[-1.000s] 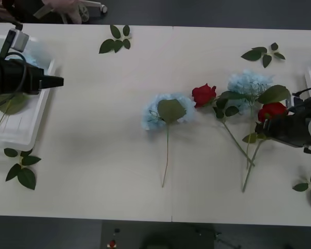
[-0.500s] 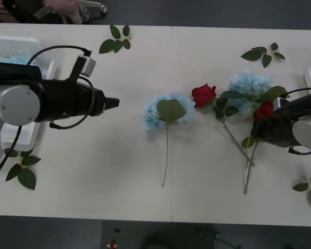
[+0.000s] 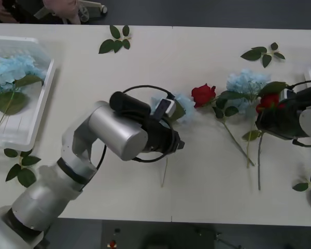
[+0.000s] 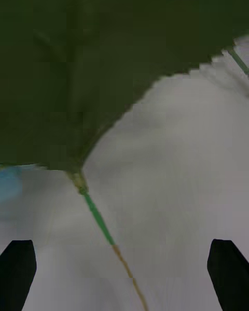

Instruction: Put the red flowers into the right box and the blue flowers into the left box

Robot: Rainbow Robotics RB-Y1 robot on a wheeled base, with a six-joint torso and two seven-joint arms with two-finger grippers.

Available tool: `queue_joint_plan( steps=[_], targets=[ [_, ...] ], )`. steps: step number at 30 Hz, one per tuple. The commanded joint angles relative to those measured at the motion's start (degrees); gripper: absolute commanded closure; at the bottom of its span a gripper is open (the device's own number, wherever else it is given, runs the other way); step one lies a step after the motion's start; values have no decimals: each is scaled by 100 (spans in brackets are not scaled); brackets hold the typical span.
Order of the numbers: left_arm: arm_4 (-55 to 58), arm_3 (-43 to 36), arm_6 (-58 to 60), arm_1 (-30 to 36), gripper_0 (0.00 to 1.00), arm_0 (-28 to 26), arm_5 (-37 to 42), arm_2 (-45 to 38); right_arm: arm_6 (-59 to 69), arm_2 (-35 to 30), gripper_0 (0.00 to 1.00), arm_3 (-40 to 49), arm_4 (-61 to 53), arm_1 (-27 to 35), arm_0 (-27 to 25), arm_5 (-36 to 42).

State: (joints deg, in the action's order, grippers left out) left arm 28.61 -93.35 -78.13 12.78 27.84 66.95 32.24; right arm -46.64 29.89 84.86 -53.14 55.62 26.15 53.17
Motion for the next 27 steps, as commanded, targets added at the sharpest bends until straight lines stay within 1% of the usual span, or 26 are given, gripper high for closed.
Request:
queue_joint_plan(
  steps=[1, 2, 5, 8, 9, 10, 11, 12, 13, 16, 17, 19, 22, 24, 27],
  targets=[
    [48, 863, 228, -153, 4, 424, -700, 318, 103, -624, 100, 180, -65, 186, 373, 247],
    [57, 986, 236, -171, 4, 450, -841, 389, 85, -712, 100, 197, -74, 203, 391, 317],
    [22, 1522, 254, -329, 4, 494, -1448, 564, -55, -1081, 100, 347, -91, 511, 549, 853],
    [-48, 1777, 219, -399, 4, 617, -1553, 556, -583, -1117, 100, 373, -100, 933, 751, 1257],
    [-66, 1847, 210, -399, 6, 687, -1544, 564, -750, -1117, 100, 338, -100, 1074, 813, 1328],
    [-66, 1873, 201, -399, 27, 731, -1544, 591, -864, -1117, 100, 276, -117, 1170, 874, 1372],
    [-66, 1873, 201, -399, 43, 758, -1544, 608, -952, -1117, 100, 223, -135, 1232, 909, 1416],
    [-66, 1873, 219, -399, 81, 793, -1544, 635, -1163, -1117, 100, 65, -170, 1328, 980, 1495],
    [-66, 1873, 236, -399, 100, 811, -1544, 635, -1383, -1117, 100, -102, -188, 1399, 1050, 1539],
    [-75, 1856, 236, -399, 100, 863, -1553, 626, -1963, -1125, 100, -550, -161, 1460, 1191, 1521],
    [-84, 1847, 228, -364, 100, 916, -1553, 617, -2446, -1117, 100, -963, -117, 1469, 1322, 1389],
    [-92, 1786, 228, -294, 100, 960, -1544, 608, -2921, -1117, 100, -1490, -100, 1425, 1437, 1126],
    [-75, 1645, 254, -188, 100, 960, -1544, 608, -3395, -1108, 100, -2088, -3, 1267, 1595, 827],
    [-57, 1372, 289, 23, 100, 960, -1500, 608, -3764, -1117, 100, -2633, 102, 1082, 1709, 537],
    [4, 678, 315, 515, 100, 1013, -1052, 503, -4072, -1117, 100, -3152, 269, 898, 1727, 88]
  ],
)
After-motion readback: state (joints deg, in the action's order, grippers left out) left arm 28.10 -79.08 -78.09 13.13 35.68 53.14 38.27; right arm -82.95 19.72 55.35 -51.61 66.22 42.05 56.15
